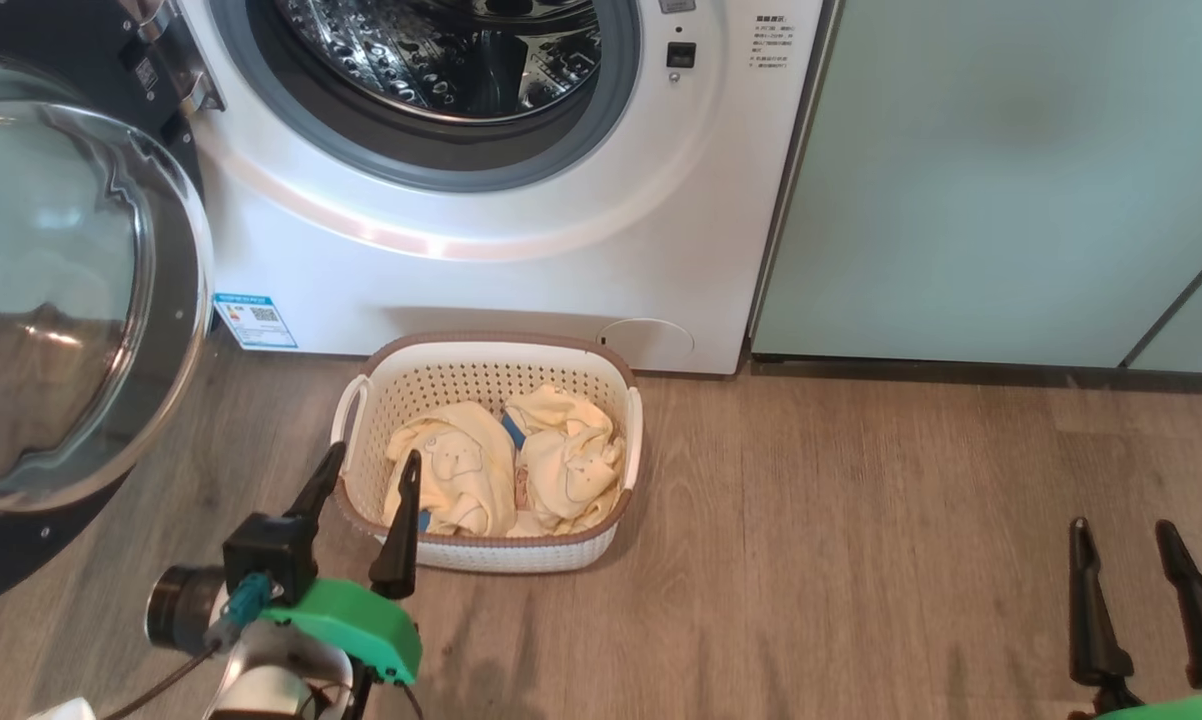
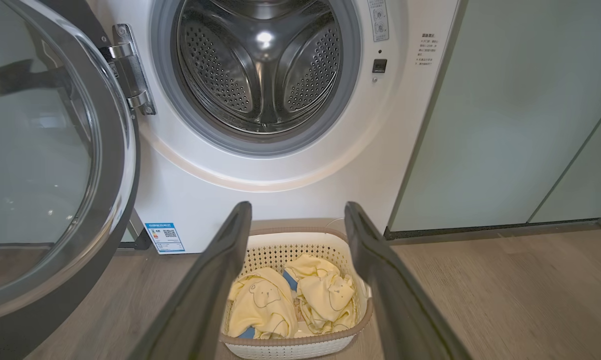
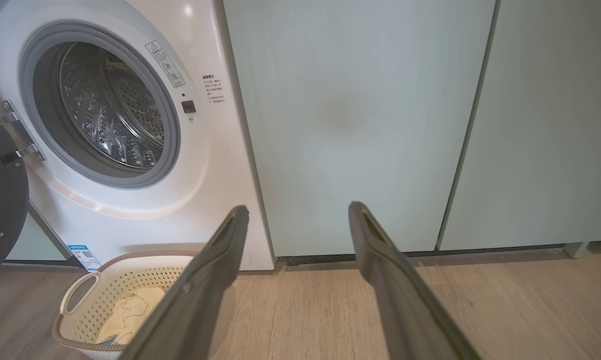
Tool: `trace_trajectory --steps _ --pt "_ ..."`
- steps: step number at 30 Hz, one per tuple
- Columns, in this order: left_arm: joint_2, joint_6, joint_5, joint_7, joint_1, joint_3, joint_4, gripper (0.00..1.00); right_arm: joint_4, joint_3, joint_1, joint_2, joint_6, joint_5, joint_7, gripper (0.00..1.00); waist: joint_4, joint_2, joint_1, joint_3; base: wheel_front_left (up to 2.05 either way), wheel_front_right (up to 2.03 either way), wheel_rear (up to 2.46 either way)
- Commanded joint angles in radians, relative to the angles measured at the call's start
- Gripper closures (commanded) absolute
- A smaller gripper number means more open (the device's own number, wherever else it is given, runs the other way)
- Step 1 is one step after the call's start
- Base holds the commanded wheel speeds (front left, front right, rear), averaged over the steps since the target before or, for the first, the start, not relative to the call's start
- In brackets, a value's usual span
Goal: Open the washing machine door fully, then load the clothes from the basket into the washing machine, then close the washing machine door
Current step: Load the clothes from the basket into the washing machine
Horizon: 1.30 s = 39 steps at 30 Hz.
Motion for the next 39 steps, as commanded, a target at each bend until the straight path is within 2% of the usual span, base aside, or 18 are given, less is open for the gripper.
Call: trace_trajectory --steps 1,17,39 --pt "0.019 0.003 0.003 0.0 -0.053 0.03 -0.033 0.0 -0.03 0.023 -0.031 -0.017 -0.003 0.003 -0.009 0.0 0.0 0.0 0.0 0.002 0.86 -0.86 0.0" --pt "0.026 0.021 -0.001 0.006 -0.069 0.019 -0.033 0.0 -0.021 0.024 -0.049 -0.017 -0.003 0.013 -0.013 0.0 0.001 0.0 0.0 0.021 1.43 -1.35 -0.09" --pt "0.036 0.032 -0.024 0.017 -0.081 0.013 -0.029 0.0 -0.009 0.029 -0.069 -0.017 -0.003 0.026 -0.015 0.0 0.006 0.0 0.0 0.042 0.08 -0.08 0.0"
